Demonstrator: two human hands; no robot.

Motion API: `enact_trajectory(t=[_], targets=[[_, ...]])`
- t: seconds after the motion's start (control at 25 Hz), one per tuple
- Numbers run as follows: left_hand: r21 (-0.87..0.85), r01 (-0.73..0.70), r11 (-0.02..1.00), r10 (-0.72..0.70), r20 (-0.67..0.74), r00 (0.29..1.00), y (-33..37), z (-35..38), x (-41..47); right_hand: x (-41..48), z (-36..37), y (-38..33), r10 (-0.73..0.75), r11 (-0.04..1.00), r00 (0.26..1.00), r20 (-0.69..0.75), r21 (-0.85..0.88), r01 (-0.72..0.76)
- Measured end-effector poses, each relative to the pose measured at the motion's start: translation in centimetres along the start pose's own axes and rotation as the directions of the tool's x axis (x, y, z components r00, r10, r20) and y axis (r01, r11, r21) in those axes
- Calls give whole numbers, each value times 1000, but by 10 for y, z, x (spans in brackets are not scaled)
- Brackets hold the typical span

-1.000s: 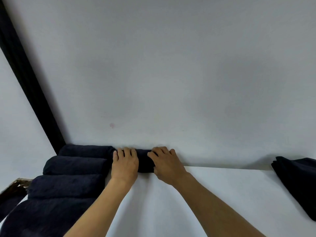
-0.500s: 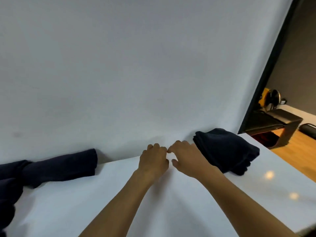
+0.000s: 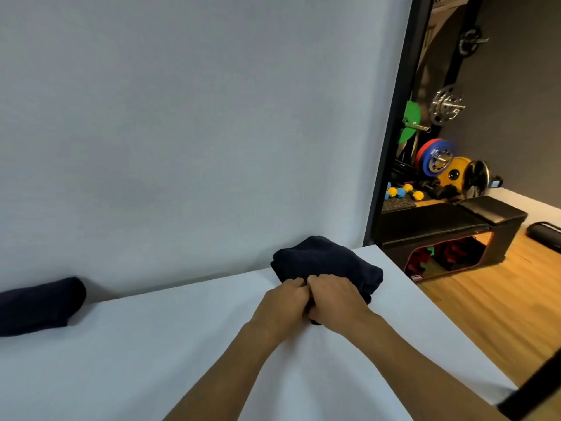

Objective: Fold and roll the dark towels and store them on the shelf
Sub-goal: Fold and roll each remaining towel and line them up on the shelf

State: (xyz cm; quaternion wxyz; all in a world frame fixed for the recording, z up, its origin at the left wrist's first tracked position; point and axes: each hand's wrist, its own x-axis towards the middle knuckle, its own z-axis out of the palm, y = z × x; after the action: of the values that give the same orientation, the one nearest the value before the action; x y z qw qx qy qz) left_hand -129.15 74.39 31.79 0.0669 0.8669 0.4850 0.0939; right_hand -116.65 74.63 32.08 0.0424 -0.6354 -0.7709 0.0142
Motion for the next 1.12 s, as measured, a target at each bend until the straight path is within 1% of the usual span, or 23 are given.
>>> enact_trajectory(t=[0.08,0.16,0.2,0.24,0.32,0.4,0.48,0.52,0.56,0.64,0.68,0.72,0.76,0.84,0.88,0.92,0.96,1.0,1.04,1.12], targets=[[64,3,998,-1,-25,1000,3,0,-4,-1,-5,-2,-11,999,999,52,46,9],[98,0,995,5,-51,999,4,-3,-7,-7,-12,-1,-34,986,999,27,162,29],[79,8,997,-1,-87,996,4,-10,-9,-10,-21,-1,-44,965,999,-10,259,45],[27,17,999,-13,-156,988,2,-20,-9,-13,-33,0,-51,931,997,-64,359,71],[-123,27,992,-67,-338,939,1,-50,-9,-16,-67,1,-34,854,976,-214,501,140],[-275,3,961,-134,-459,878,8,-94,-12,-19,-109,-3,17,788,933,-361,579,210],[-333,-58,941,-141,-543,828,24,-142,-20,-26,-152,-14,65,723,873,-484,626,293],[-316,-79,945,-119,-559,820,30,-164,-27,-32,-171,-20,93,682,839,-536,648,339],[-275,-71,959,-95,-546,833,32,-183,-36,-40,-189,-26,117,641,806,-580,664,385],[-206,9,979,-108,-477,872,25,-211,-60,-58,-215,-36,138,601,757,-639,662,449],[-222,44,974,-148,-480,864,18,-221,-73,-67,-222,-40,143,603,747,-649,656,454],[-270,59,961,-197,-518,833,12,-229,-87,-74,-227,-42,148,615,746,-649,652,444],[-336,48,941,-245,-574,781,9,-238,-104,-83,-230,-46,149,638,752,-642,643,423],[-474,-57,879,-313,-663,680,14,-256,-133,-99,-234,-56,125,676,789,-602,633,376],[-536,-116,836,-335,-667,666,21,-264,-145,-109,-235,-64,96,649,815,-571,657,383],[-568,-161,807,-331,-660,674,29,-271,-155,-119,-237,-74,47,574,834,-549,698,428],[-556,-179,812,-297,-657,693,38,-276,-164,-130,-241,-85,-21,478,844,-535,737,479],[-518,-174,837,-253,-650,716,46,-281,-169,-137,-246,-96,-99,430,842,-531,740,517],[-488,-166,857,-221,-639,737,55,-285,-174,-143,-250,-105,-169,434,834,-526,720,542],[-499,-157,852,-213,-606,767,66,-291,-186,-149,-259,-119,-246,498,810,-533,647,577]])
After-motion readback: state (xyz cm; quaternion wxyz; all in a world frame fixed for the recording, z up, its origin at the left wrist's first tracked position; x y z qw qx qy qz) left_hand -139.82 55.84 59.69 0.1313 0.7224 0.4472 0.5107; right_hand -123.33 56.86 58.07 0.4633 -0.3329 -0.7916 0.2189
